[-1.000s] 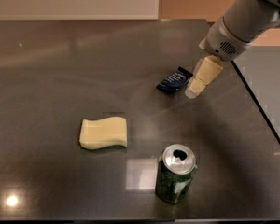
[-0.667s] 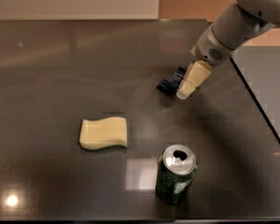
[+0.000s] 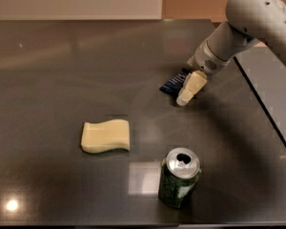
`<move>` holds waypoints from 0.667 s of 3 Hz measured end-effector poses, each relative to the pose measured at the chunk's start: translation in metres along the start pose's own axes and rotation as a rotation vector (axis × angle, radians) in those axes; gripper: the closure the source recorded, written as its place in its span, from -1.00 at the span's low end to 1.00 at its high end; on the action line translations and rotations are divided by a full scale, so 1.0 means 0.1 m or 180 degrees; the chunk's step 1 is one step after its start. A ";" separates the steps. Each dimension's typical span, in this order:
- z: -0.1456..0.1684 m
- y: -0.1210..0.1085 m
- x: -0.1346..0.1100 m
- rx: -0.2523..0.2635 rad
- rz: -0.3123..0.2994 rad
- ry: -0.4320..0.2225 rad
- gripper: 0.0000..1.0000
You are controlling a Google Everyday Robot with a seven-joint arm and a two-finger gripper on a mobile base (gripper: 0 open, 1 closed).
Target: Pick rxbar blueberry
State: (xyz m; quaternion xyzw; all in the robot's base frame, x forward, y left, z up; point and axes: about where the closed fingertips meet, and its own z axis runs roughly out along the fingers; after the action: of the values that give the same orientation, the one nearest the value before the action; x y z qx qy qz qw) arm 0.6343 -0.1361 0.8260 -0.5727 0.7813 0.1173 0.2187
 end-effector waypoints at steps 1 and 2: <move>0.14 -0.10 0.03 -0.0081 -0.0026 0.0010 -0.65; 0.17 -0.15 0.04 -0.0135 0.0004 -0.0008 -0.19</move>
Offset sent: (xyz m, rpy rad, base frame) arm 0.0269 -0.0070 -0.0172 0.0399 0.0613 0.0132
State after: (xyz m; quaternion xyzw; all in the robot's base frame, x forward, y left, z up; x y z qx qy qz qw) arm 0.6508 -0.1371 0.8100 -0.5766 0.7787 0.1347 0.2074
